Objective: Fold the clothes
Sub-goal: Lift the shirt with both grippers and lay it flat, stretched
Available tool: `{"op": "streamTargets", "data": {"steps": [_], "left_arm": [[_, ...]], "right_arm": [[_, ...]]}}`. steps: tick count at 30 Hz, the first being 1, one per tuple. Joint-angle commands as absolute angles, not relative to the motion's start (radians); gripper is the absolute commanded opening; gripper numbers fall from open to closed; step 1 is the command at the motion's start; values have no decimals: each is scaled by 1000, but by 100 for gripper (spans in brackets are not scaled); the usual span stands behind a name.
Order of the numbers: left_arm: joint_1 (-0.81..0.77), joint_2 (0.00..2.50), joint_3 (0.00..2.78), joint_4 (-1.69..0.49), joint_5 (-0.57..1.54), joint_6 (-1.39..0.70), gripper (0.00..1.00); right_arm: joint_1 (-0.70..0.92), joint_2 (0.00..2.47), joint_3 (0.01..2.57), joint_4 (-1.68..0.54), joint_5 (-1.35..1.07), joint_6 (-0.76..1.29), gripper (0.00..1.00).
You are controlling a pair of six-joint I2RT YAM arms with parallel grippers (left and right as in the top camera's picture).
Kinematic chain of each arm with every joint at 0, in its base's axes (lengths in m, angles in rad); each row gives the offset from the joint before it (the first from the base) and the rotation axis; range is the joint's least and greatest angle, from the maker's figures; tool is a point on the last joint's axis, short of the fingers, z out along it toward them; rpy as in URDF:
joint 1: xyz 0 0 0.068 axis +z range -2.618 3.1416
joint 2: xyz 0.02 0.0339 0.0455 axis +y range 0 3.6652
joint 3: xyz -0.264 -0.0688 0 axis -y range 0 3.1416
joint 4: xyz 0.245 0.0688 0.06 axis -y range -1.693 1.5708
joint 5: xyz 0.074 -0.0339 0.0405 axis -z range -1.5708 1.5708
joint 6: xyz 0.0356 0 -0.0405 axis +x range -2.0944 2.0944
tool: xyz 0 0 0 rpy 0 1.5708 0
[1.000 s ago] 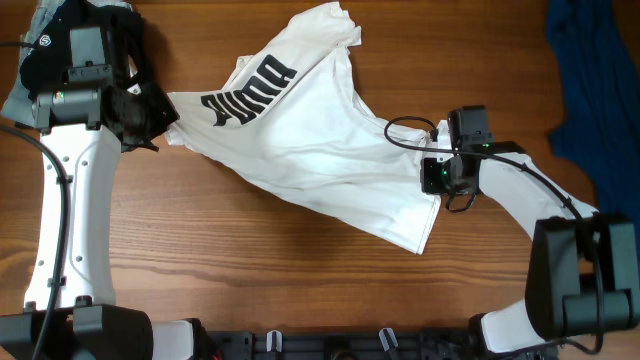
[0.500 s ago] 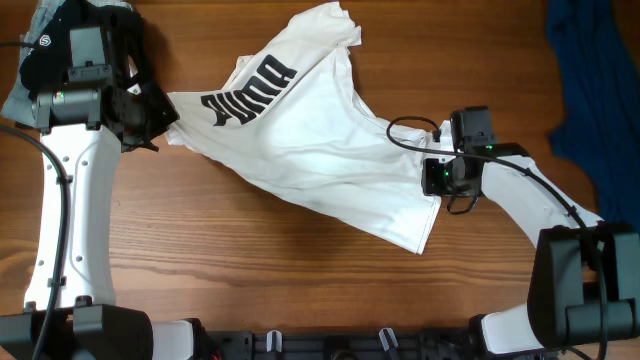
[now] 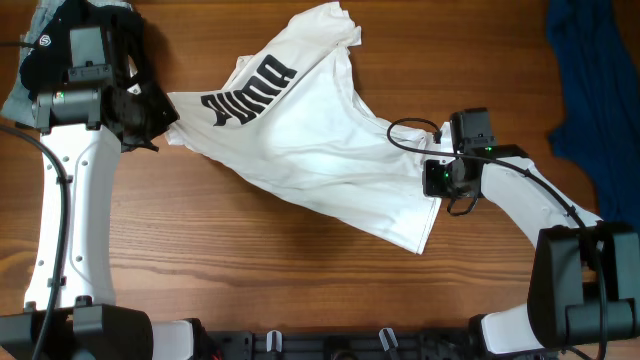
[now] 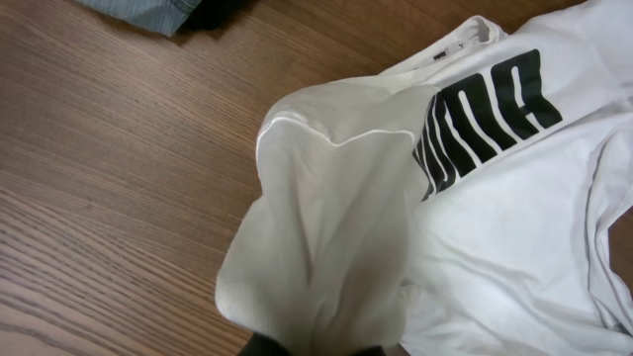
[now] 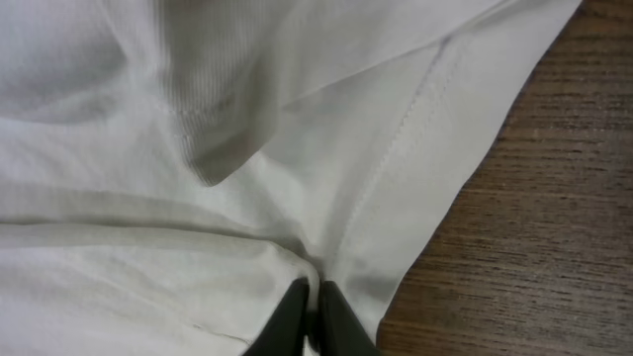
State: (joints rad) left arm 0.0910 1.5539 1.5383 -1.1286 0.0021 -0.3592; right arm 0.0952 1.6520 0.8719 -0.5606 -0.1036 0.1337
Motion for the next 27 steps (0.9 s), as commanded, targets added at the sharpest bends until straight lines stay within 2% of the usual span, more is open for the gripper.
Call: {"op": "streamTargets", "data": {"steps": [1,6,9,16,23,27], "left_arm": [[87,1553,1556,-1125,-1,-344,4],[87,1553,1556,-1120,-1,-344,4],[87,1531,1591,-1121,-1,-343,4],[87,1309,1746,-1115,-22,-343,4],[87,1026,1748,-950,-49,-345,4],[87,929,1789,-938,-33,-348,4]], "right_arm": [[98,1648,849,-554,-97,134,4],[98,1643,845,-531,-115,160,4],[98,1586,957,-614,-157,160,4],[93,1351,1441,-960,-47,157,4],[7,1261,1863,-1050,-35,129,4],[-7,1227,2080,-1129,-17,87,4]]}}
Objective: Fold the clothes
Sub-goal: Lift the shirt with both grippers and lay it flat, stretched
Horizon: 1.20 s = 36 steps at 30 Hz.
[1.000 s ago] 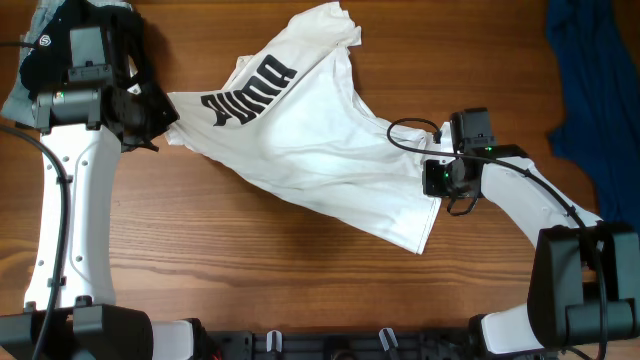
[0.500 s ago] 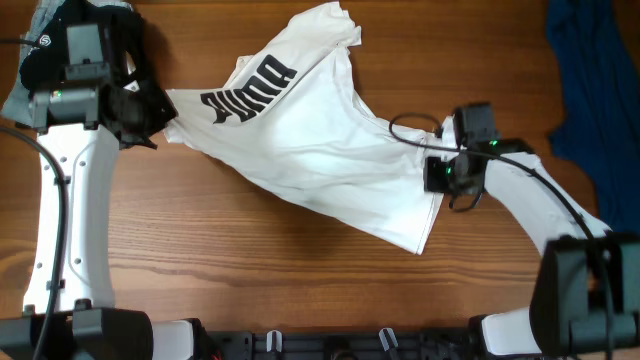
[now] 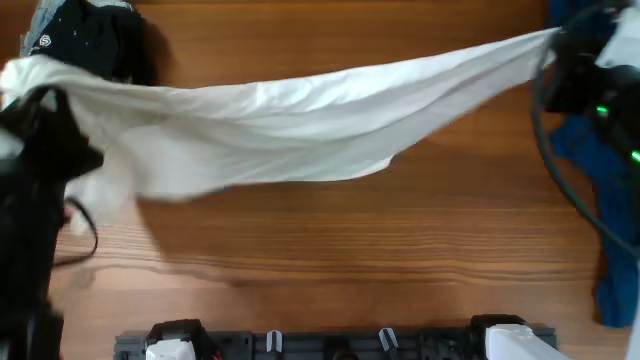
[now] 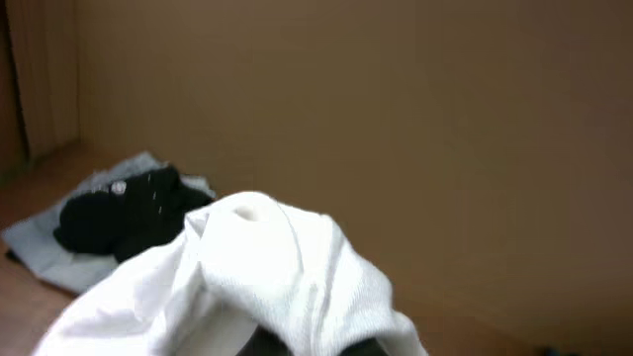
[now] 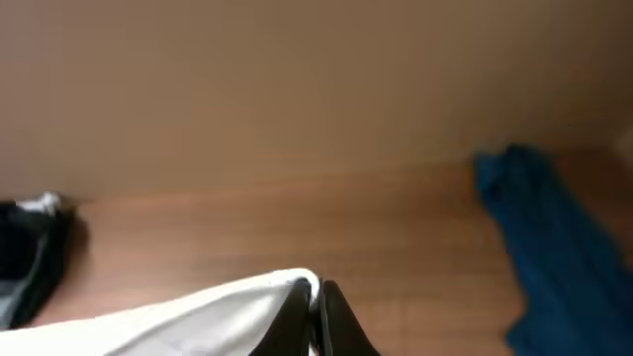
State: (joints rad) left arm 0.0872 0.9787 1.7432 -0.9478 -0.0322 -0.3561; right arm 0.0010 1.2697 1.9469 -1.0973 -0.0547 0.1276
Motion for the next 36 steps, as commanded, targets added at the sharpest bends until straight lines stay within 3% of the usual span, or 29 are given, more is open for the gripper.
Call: {"op": "streamTargets", "data": {"steps": [1,9,13,23,27,30,36], "left_arm": [[87,916,1808,-939,-18,-348,4],[87,910,1986,-1045,38,-348,4],[87,970,1986,-1148,37,-348,4],[87,1432,1986,-1254,45,-343,4],[65,1697,1986,-1114,112,-294,4],[15,1876,1986,-867,112,-294,4],[-47,2066,1986,-501,107,-290,4]], "right_arm": [[-7,1216,2125,-1151,-17,81,4],[-7,1124,2387,-1300,80,56,4],[-7,1147,2381,-1361,92,55,4],[-7,1583,2373,-1505,98,25,4],[-25,1896,2373,-1389,86,25,4],[-31,2090,2373,-1168,77,26,4],[-31,2226,2373,-833,-1,25,4]]}}
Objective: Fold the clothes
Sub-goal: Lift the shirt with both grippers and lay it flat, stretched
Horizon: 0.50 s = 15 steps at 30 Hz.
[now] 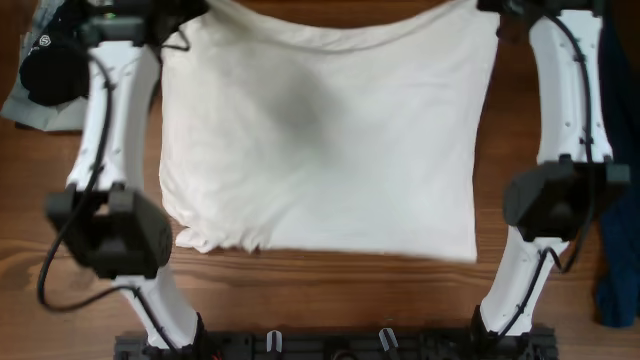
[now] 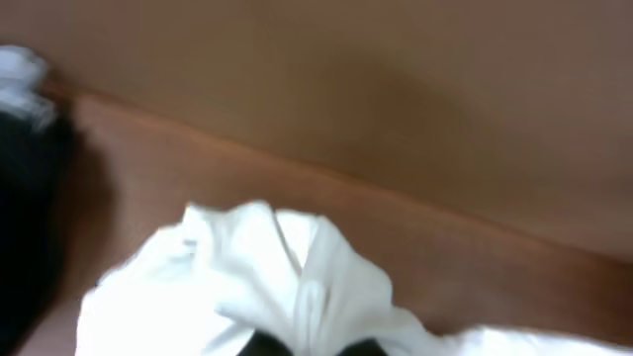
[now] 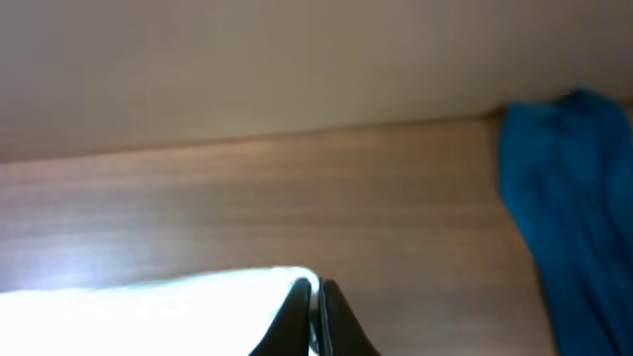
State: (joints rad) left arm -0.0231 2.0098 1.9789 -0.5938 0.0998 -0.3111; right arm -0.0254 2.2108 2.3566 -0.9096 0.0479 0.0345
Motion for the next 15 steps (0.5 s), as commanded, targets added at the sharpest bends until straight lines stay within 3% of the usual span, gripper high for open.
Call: {"op": "streamTargets", "data": {"steps": [1,9,15], "left_arm": [[-51,2083,1986,-472,107,-290,4],[-49,2117,1987,-387,108,-291,4],[-43,2113,1987,-676,107,-291,4]], "right_arm": [[-31,2242,2373,-799,-1,25,4],[-51,2270,2374,-762,-24,26,4],[-80,2265,2374,-1024,-160,27,4]]}}
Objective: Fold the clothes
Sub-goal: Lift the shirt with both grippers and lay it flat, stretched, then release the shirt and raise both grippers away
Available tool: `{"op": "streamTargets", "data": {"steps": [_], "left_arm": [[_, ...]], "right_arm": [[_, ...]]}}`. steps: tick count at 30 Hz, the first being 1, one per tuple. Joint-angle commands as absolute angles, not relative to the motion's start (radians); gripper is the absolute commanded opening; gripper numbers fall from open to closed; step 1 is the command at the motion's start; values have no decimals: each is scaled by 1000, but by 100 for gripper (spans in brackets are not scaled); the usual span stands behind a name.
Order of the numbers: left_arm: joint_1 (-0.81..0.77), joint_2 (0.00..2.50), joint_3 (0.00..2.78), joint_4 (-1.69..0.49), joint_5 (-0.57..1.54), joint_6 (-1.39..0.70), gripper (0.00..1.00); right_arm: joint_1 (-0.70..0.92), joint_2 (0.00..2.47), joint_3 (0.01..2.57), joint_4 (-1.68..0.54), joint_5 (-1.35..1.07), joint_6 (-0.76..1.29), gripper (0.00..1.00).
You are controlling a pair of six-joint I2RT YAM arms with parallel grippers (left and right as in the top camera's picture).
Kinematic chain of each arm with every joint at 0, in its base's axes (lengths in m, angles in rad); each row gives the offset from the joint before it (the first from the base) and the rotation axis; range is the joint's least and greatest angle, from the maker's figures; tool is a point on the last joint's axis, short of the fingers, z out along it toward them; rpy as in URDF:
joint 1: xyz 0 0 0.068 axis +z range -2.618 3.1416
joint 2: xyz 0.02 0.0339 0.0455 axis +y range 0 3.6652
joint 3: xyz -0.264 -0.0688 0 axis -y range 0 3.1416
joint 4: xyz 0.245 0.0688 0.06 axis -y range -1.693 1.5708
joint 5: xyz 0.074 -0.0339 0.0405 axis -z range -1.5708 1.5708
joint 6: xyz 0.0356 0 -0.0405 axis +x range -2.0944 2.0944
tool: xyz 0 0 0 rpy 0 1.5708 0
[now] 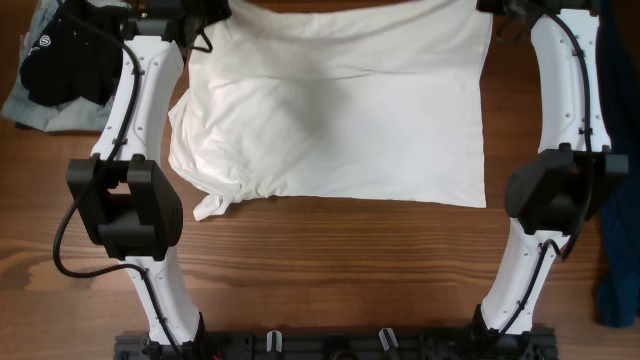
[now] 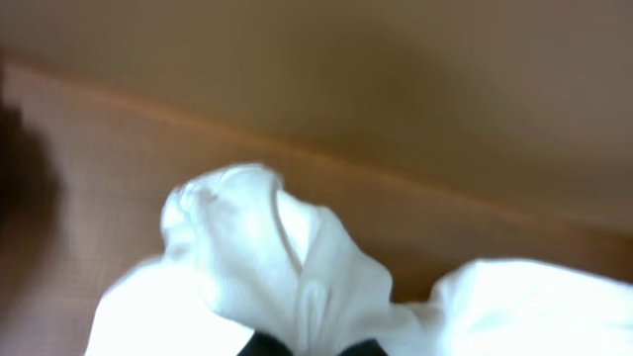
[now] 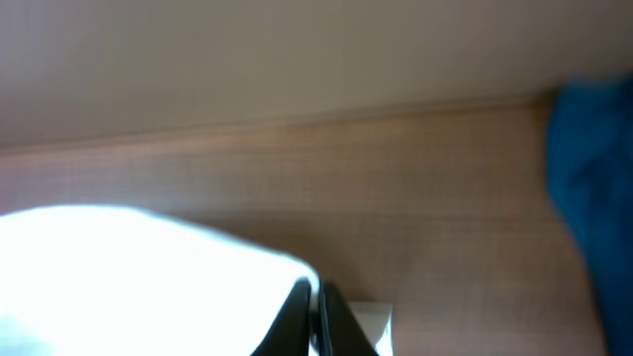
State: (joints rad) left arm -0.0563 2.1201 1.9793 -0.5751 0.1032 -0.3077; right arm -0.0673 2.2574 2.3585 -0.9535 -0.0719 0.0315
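The white T-shirt is spread plain side up across the far half of the table, its lower hem straight and one sleeve crumpled at the lower left. My left gripper is shut on the shirt's far left corner, where white cloth bunches over the jaws. At the far right corner my right gripper is shut too, its dark fingers pinching the shirt's edge.
A black and grey pile of clothes lies at the far left. A blue garment lies along the right edge of the wooden table, and the right wrist view shows it as well.
The shirt's lower hem now sits farther back on the table and the cloth looks shorter from above. My left gripper is a little more to the right. Both grippers still hold their corners.
The shirt lay crumpled with its black logo up, a gripper shut on each side. Then it was lifted and stretched between the two. Then it was spread plain side up, held at the far edge, and now it reaches less far forward.
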Motion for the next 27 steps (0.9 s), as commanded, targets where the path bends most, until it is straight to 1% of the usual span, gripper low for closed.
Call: {"op": "streamTargets", "data": {"steps": [1,4,8,14,21,24,26,27], "left_arm": [[-39,2113,1987,-719,107,-291,4],[-18,2113,1986,-879,92,-290,4],[12,2113,1986,-1002,86,-270,4],[23,2117,1973,-1151,86,-239,4],[25,2117,1878,-1156,77,-239,5],[25,2117,1830,-1149,23,-239,13],[25,2117,1785,-1133,-27,-239,29],[25,2117,1768,-1124,-38,-239,38]], "right_arm": [[-82,2265,2374,-1077,-162,25,4],[-83,2268,2373,-1231,-157,-11,4],[-84,2268,2340,-1314,-157,-27,4],[-96,2268,2178,-1313,-158,-27,4],[-103,2268,2055,-1273,-159,-23,4],[-104,2268,2054,-1277,-181,-23,4],[-104,2268,2054,-1283,-185,-23,5],[-105,2268,2054,-1287,-184,-23,10]]}}
